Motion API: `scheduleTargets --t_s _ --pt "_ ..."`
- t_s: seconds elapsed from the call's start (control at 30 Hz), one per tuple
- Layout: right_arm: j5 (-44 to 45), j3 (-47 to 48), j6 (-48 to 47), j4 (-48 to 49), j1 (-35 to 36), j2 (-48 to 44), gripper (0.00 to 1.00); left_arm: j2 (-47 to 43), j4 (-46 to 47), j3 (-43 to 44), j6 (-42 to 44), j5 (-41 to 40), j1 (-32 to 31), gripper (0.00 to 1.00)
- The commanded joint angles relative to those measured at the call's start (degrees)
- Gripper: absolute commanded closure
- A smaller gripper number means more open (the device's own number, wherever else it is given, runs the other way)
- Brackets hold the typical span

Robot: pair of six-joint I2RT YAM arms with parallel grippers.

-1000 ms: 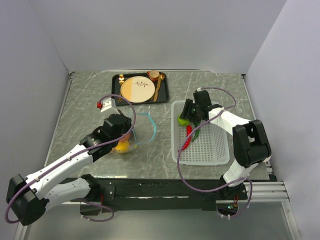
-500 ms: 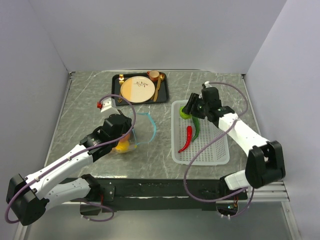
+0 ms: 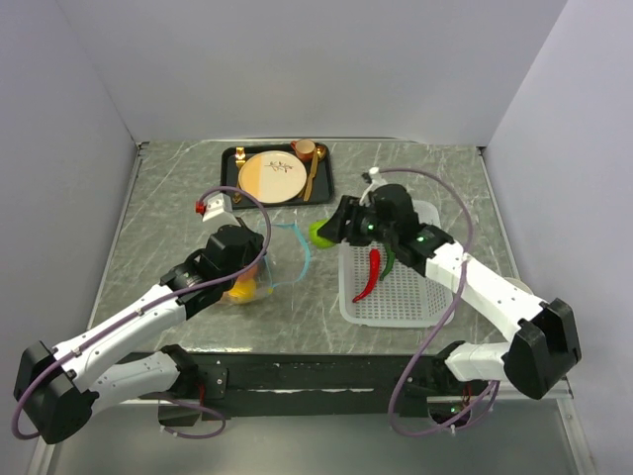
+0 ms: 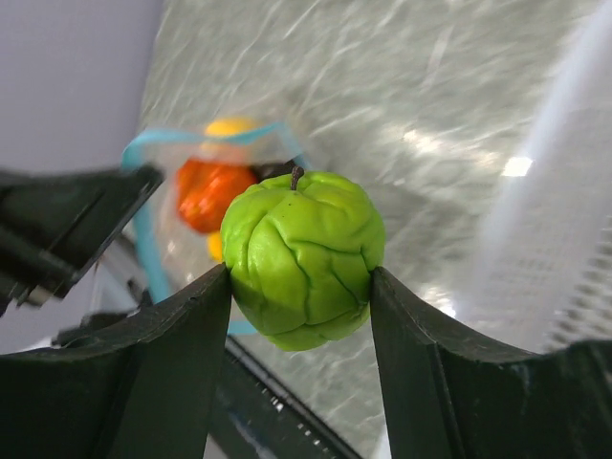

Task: Place the food in the zip-top bag and seal the zipper
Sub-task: Place the fake fruit in the zipper food storage bag.

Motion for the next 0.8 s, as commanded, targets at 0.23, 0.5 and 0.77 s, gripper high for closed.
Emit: scheduleTargets --t_s 0.23,0.5,0.77 --pt "-3.7 2.9 1.6 6.6 9.6 5.7 0.56 -1.8 0.5 0.9 -1.2 0.6 0.3 0.99" --pt "-0.7 9.0 -3.1 2.4 11.8 11.3 0.52 -4.3 -0.4 0.8 -1.0 0.1 0.2 0.99" --pt "-1.7 13.3 -3.8 1.6 13.4 16.2 0.45 -5.3 -1.5 0.6 -1.2 -0.6 0.2 0.99"
